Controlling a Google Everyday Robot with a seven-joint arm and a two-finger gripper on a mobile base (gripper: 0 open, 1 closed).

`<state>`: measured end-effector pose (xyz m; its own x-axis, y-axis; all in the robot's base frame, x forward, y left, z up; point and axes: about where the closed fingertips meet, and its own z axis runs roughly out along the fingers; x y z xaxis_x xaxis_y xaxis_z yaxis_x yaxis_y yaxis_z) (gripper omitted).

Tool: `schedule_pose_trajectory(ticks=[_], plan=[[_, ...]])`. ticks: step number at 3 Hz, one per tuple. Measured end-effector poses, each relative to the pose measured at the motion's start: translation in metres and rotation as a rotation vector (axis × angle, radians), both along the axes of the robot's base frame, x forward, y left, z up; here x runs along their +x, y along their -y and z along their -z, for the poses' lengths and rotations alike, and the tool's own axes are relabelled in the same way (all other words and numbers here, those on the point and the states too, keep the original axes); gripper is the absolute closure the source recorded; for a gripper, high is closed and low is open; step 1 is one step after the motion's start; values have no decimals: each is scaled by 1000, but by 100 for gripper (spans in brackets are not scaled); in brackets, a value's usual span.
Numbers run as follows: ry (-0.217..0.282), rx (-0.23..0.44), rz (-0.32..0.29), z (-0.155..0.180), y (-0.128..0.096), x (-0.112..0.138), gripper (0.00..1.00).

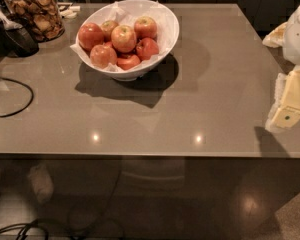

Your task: Pick apple from white bowl

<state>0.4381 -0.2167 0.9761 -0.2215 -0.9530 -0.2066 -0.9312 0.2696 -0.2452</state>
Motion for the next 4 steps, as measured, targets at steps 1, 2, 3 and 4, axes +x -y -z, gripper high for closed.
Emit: schedule_pose_trajectory(ticks=[1, 2, 3, 4], plan=[[0, 0, 0, 0, 0, 0, 0], [-4, -7, -8, -1, -10, 15, 0], [-29, -20, -45, 3, -32, 49, 0], [-29, -20, -47, 3, -33, 50, 0]])
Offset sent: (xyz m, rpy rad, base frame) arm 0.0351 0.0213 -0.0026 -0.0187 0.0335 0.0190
